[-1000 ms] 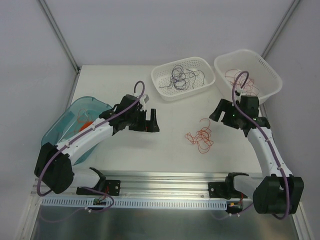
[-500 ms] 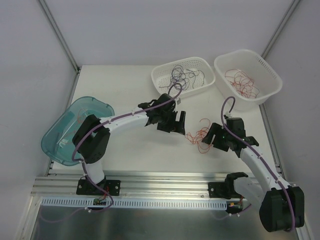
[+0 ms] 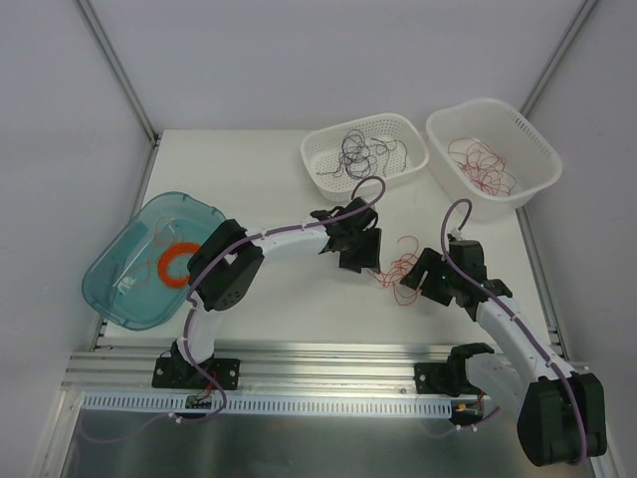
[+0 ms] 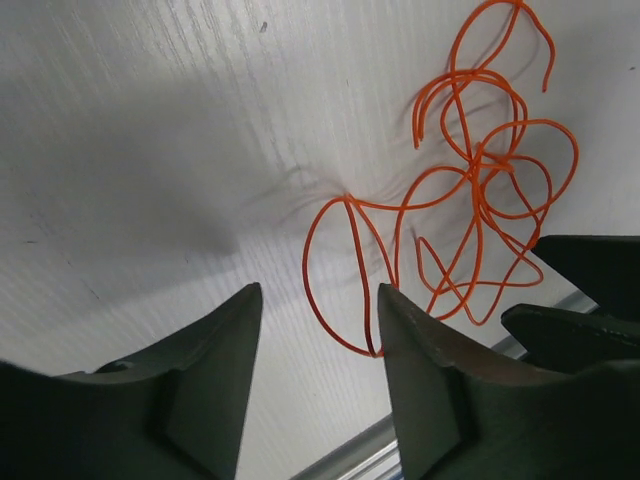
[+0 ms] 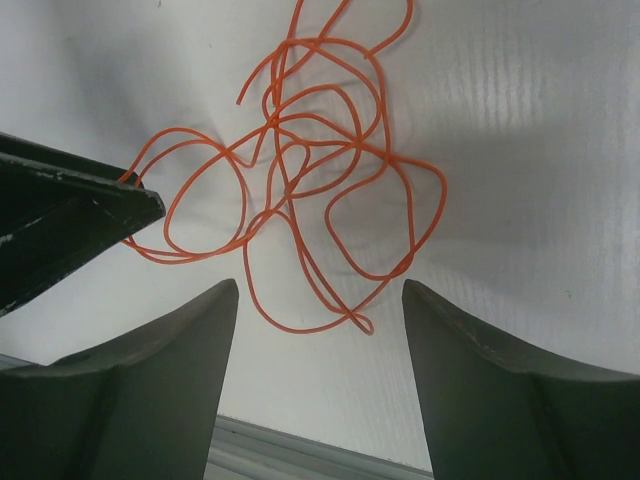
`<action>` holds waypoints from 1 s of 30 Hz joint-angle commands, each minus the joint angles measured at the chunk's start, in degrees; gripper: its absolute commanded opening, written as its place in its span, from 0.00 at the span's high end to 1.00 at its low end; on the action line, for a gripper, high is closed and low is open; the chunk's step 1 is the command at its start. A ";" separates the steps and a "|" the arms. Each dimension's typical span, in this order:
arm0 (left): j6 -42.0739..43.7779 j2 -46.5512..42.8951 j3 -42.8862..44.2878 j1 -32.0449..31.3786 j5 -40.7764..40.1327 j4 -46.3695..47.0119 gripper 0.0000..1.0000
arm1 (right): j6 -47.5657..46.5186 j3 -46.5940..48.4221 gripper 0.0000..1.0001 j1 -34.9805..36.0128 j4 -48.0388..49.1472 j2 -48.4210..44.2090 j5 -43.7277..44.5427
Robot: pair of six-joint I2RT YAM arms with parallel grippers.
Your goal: Untangle the cables
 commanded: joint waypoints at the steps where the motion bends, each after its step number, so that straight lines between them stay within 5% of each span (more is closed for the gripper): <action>1: -2.19 0.76 2.50 -0.44 -2.33 0.58 0.53 | 2.26 -1.15 0.30 1.21 3.82 0.46 -0.58; 9: -1.57 -0.29 1.72 -0.44 -2.33 1.19 1.00 | 2.88 -2.56 0.44 2.79 6.02 2.49 2.06; 11: -0.61 -1.95 0.49 -0.44 -3.38 1.19 1.00 | 2.70 -2.73 0.52 2.79 5.94 2.49 3.02; 17: 3.26 -9.07 -3.55 0.79 -7.25 1.19 1.00 | -0.02 -0.98 0.97 2.79 1.64 2.40 8.29; 24: 10.11 -22.51 -12.25 7.99 -12.35 0.23 1.00 | -5.81 5.86 0.99 2.01 -7.41 -0.67 16.82; 30: 16.69 -40.35 -18.41 23.71 -13.23 -5.65 1.00 | -11.71 12.73 0.99 -3.96 -15.33 -3.49 20.25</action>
